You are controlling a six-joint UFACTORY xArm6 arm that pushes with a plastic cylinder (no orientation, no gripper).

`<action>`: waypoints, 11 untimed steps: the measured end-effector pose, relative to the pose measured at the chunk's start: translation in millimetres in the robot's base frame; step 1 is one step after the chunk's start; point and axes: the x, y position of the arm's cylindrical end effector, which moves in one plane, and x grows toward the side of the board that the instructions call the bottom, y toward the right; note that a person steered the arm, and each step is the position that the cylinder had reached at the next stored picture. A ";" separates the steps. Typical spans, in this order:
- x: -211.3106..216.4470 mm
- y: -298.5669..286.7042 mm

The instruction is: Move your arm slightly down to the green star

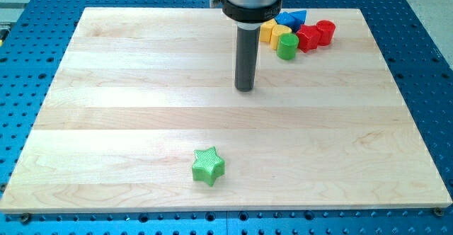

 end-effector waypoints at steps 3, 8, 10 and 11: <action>6.8 0.0; 16.3 0.0; 18.8 0.0; 22.9 0.0</action>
